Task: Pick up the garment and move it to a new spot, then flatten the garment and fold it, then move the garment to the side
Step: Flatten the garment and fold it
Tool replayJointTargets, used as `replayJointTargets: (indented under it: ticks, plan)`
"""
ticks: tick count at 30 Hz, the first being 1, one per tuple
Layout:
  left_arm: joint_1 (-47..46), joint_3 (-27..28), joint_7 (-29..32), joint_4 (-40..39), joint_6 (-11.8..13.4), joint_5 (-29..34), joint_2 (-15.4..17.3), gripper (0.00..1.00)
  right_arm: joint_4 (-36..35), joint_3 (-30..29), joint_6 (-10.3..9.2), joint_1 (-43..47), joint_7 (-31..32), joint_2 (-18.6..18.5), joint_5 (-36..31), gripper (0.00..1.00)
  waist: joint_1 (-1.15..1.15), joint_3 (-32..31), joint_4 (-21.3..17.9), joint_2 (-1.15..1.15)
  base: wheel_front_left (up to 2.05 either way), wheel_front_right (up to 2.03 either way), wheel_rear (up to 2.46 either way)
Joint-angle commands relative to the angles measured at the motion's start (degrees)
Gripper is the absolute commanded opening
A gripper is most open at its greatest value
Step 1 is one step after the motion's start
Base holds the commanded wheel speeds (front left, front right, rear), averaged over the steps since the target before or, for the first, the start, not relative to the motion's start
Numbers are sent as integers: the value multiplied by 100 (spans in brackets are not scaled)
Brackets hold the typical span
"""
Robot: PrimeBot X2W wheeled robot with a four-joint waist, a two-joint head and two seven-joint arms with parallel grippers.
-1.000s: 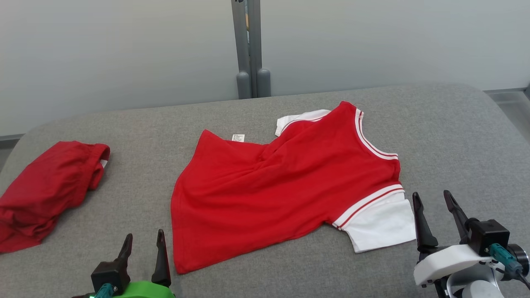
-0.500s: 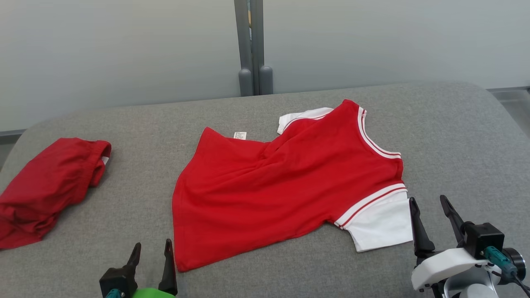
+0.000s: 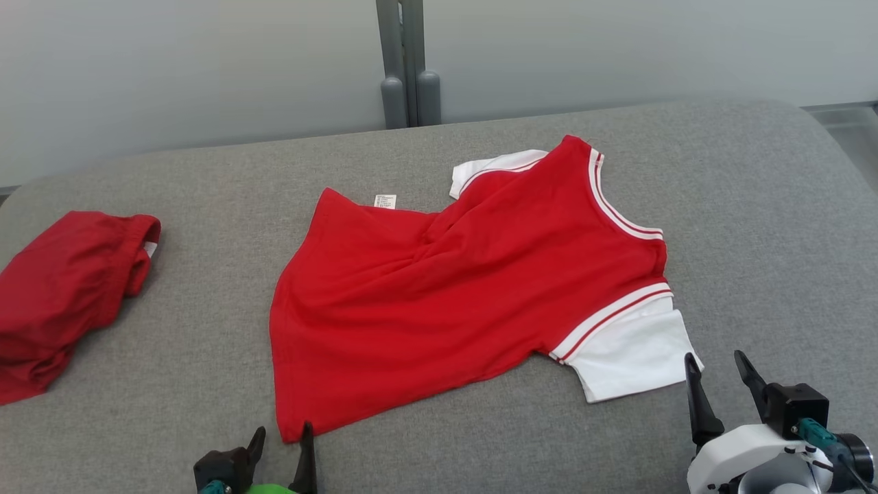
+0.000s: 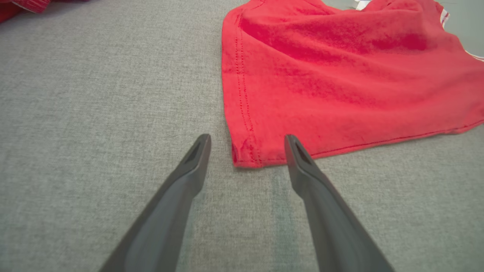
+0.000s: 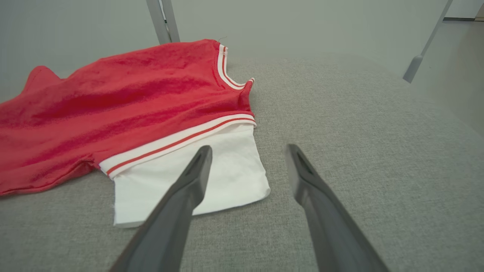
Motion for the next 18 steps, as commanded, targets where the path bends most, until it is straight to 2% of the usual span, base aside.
replayJointTargets:
  ticks: [1, 18]
  plan:
    - [-160, 4, -2, 41, 46, -88, 25, 100, 79, -57, -8, -114, -2, -5, -39, 100, 0, 113, -44, 0, 0, 0, 0]
    - [-477, -147, 3, 286, 26, -306, 23, 100, 846, -259, -8, -634, -3, -36, -36, 100, 0, 494, -48, 0, 0, 0, 0]
